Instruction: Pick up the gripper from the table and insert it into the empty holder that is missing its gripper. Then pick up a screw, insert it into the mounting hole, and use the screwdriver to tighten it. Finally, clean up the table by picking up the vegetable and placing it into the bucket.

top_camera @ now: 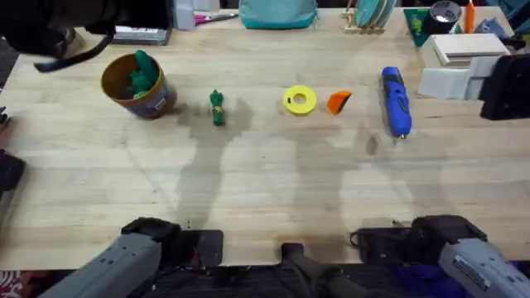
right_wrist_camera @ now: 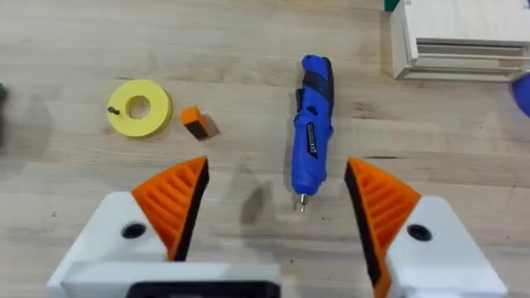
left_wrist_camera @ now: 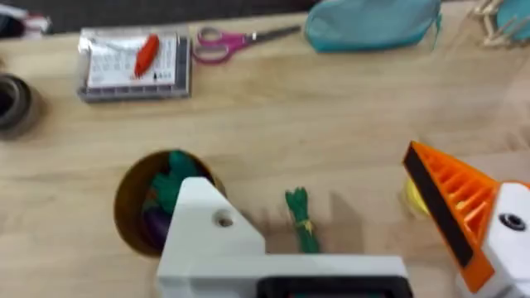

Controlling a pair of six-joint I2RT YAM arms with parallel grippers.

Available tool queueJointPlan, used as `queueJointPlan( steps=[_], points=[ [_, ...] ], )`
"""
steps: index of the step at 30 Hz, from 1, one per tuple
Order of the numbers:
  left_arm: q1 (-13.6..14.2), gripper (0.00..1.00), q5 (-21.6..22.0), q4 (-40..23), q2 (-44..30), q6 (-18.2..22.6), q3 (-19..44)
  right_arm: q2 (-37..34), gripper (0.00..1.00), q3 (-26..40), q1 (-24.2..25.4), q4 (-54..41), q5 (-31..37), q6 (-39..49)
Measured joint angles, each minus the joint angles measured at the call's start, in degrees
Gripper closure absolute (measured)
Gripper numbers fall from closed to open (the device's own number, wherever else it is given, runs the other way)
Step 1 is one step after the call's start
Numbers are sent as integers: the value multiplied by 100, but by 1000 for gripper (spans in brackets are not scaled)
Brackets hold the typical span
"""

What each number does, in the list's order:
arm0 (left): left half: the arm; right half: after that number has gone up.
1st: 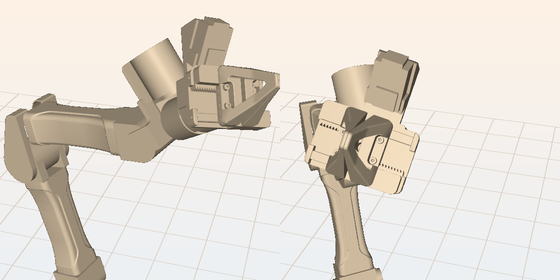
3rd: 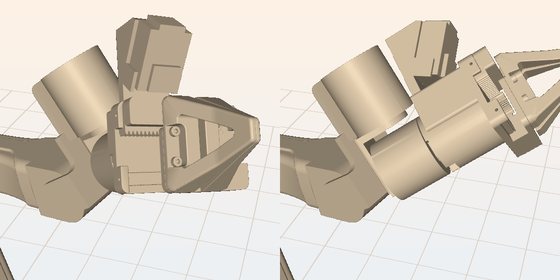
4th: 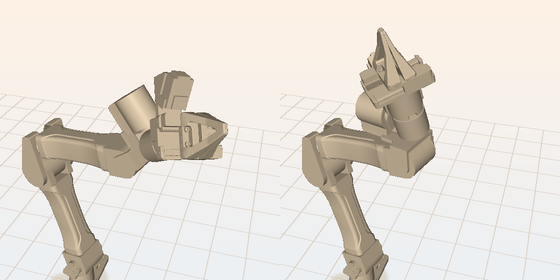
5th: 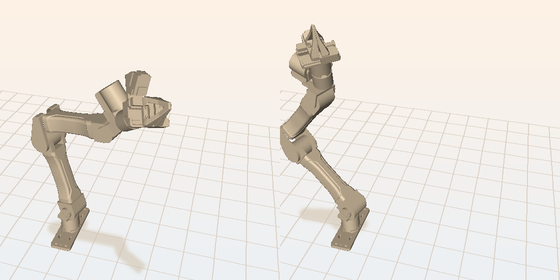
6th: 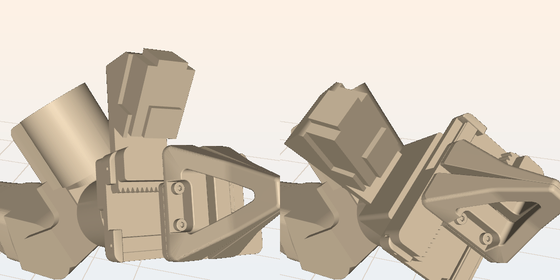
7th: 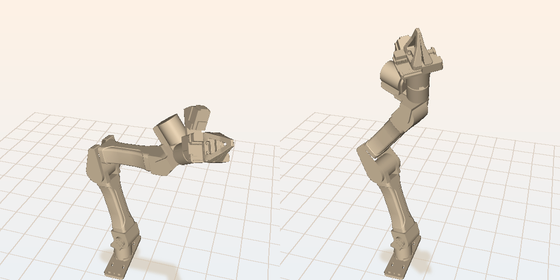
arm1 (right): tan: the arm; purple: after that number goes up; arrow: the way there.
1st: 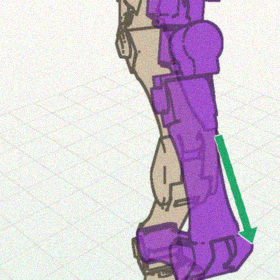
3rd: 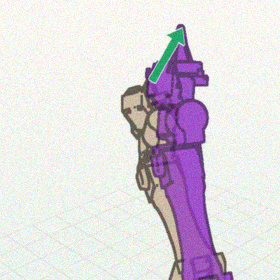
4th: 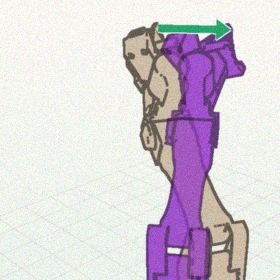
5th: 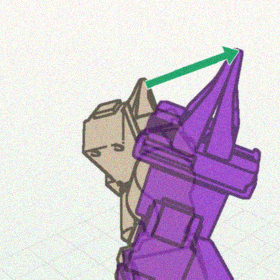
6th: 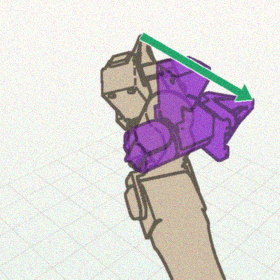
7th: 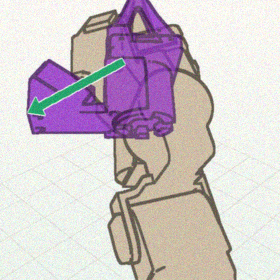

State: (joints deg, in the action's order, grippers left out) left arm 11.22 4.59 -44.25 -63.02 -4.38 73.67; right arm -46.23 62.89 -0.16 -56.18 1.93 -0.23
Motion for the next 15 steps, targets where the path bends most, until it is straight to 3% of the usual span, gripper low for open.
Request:
queueJointPlan(
  steps=[1, 2, 5, 15],
  points=[
    [0, 15, 9, 221, 110, 48, -159, 0, 4, 0, 0, 0, 0, 0],
    [0, 15, 49, 928, 541, 139, -791, 0, 4, 0, 0, 0, 0, 0],
    [0, 15, 90, 1772, 1018, 189, -1562, 0, 4, 0, 0, 0, 0, 0],
    [0, 15, 106, 4195, 2788, 242, -4246, 0, 4, 0, 0, 0, 0, 0]
  ],
)
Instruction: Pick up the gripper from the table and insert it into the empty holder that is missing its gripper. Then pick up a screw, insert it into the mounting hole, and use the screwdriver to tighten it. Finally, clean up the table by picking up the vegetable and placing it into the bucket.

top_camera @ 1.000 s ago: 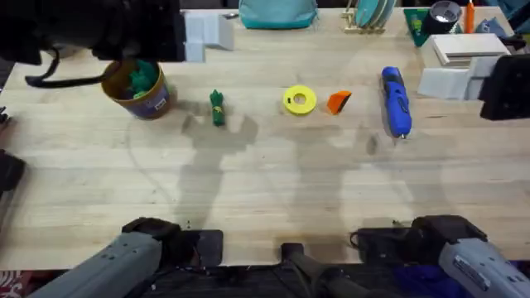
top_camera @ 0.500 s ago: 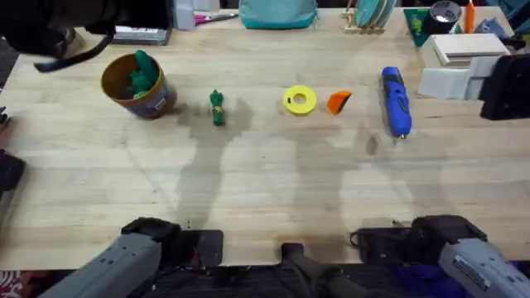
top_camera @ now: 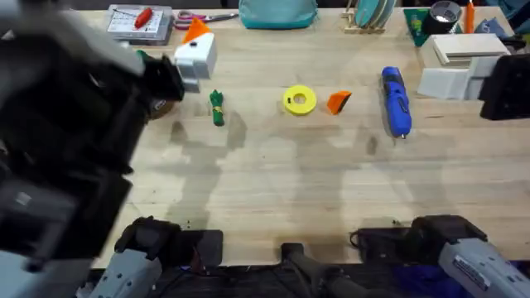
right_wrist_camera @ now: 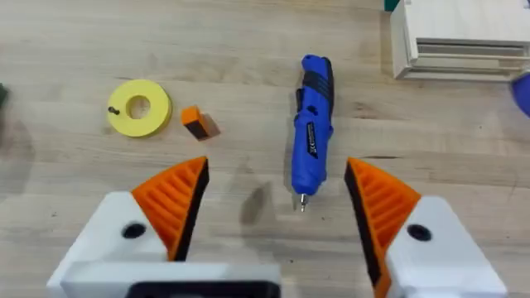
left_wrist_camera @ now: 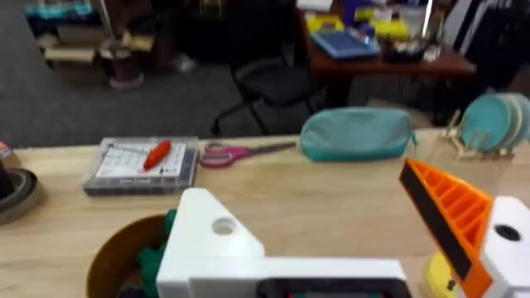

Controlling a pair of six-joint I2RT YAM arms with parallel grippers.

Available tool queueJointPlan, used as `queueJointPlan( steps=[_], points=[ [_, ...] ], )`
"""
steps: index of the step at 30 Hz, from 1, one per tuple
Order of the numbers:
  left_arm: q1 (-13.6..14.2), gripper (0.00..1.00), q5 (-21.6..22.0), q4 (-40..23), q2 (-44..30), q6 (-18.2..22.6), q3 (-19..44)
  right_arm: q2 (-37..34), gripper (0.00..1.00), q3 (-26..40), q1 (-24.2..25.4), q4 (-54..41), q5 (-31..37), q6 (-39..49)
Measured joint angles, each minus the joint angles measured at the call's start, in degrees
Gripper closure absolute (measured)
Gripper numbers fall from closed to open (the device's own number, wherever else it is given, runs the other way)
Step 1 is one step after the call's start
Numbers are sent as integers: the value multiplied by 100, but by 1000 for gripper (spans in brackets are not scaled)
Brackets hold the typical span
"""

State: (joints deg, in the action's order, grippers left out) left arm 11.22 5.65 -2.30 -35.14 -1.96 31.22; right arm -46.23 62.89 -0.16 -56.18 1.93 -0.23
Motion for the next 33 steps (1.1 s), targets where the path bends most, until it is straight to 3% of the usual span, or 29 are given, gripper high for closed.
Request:
queueJointPlan(
  steps=[6, 11, 21, 33],
  points=[
    [-42, 15, -49, 1426, 847, 0, -1337, 0, 4, 0, 0, 0, 0, 0],
    [-316, 15, -611, 1929, 1399, 0, -2152, -1, 4, 0, 0, 0, 0, 0],
    [-1029, 15, -2651, 1903, 2265, 2, -2716, -1, 4, 0, 0, 0, 0, 0],
    [-1069, 15, -4426, 1343, 2991, 1, -3070, -1, 4, 0, 0, 0, 0, 0]
  ],
)
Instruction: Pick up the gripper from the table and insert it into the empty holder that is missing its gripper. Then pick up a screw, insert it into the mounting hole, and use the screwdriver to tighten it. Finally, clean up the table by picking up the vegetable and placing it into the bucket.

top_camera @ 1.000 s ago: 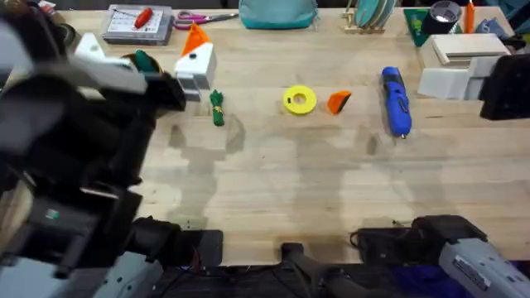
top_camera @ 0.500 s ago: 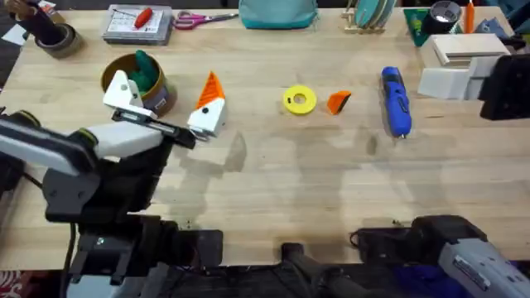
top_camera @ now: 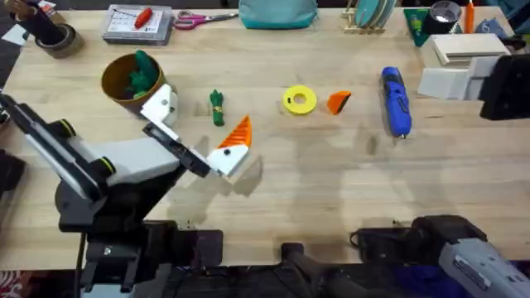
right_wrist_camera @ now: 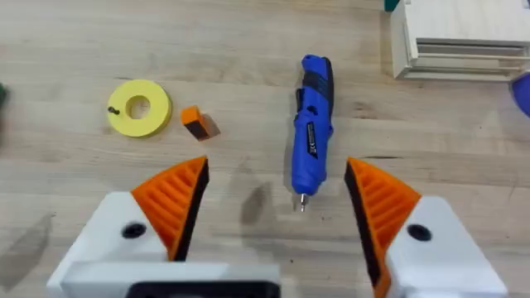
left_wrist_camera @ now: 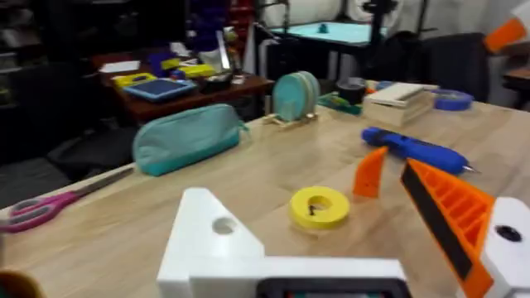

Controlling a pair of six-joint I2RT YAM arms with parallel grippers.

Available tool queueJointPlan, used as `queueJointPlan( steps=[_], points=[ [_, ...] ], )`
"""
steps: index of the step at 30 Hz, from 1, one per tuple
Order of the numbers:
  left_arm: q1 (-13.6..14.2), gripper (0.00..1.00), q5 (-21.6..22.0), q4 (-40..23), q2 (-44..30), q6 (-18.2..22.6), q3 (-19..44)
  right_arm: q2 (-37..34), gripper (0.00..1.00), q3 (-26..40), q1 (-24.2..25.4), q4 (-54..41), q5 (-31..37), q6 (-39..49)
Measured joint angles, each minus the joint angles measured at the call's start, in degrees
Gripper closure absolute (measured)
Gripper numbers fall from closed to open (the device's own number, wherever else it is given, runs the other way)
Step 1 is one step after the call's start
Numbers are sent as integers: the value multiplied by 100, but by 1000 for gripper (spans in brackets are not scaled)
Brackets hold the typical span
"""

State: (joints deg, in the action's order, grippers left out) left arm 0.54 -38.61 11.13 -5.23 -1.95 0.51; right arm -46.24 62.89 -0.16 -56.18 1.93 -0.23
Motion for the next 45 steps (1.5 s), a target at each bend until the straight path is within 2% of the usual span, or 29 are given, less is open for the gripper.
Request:
queueJointPlan(
  steps=[10, 16, 25, 32, 45],
  points=[
    [0, 15, -1249, -959, 453, 2, 0, 0, 4, 0, 0, 0, 0, 0],
    [0, 15, -1618, -1616, 489, 19, -3, 0, 4, 0, 0, 0, 2, 0],
    [0, 14, -2345, -1759, 492, 843, 9, 0, 4, 0, 0, 0, 2, 2],
    [0, 15, -2481, -1778, 494, 950, 9, 2, 4, 0, 0, -2, 2, 0],
    [0, 16, -2484, -1778, 494, 944, 9, 1, 4, 0, 0, 0, 2, 1]
  ],
)
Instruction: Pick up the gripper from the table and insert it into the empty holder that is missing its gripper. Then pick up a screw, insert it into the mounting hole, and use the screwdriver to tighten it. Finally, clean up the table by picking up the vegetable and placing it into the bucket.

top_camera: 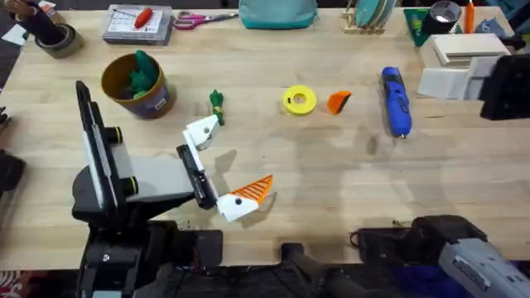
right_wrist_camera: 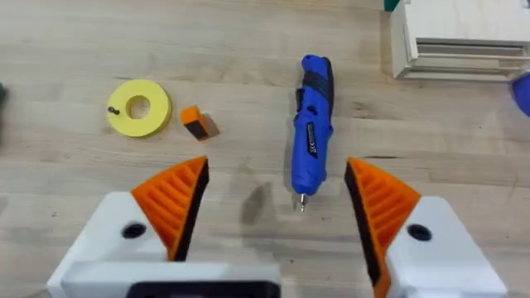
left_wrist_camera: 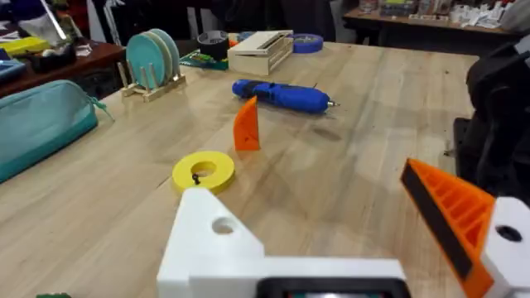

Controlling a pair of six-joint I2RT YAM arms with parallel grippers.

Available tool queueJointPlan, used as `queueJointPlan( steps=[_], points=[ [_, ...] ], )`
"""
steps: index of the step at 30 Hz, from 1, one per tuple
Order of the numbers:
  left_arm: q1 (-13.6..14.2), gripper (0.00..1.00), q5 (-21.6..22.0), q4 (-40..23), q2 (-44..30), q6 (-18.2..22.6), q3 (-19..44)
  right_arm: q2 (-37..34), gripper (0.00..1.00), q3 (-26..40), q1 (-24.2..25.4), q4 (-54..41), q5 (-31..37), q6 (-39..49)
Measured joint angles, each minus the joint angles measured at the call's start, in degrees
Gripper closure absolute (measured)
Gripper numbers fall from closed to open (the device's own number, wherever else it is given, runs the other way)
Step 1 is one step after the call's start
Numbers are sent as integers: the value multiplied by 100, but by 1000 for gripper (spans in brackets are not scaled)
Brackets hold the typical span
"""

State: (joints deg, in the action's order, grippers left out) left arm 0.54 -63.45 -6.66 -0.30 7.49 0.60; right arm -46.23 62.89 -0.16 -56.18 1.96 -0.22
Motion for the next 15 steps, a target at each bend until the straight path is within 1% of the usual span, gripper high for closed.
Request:
queueJointPlan(
  steps=[7, 15],
  points=[
    [0, 15, 1, 0, -1, -283, 0, -1, 4, 0, 0, 0, 0, -1],
    [0, 15, 1, 0, 0, -372, 0, -1, 4, 0, 0, 0, 0, -1]
  ],
)
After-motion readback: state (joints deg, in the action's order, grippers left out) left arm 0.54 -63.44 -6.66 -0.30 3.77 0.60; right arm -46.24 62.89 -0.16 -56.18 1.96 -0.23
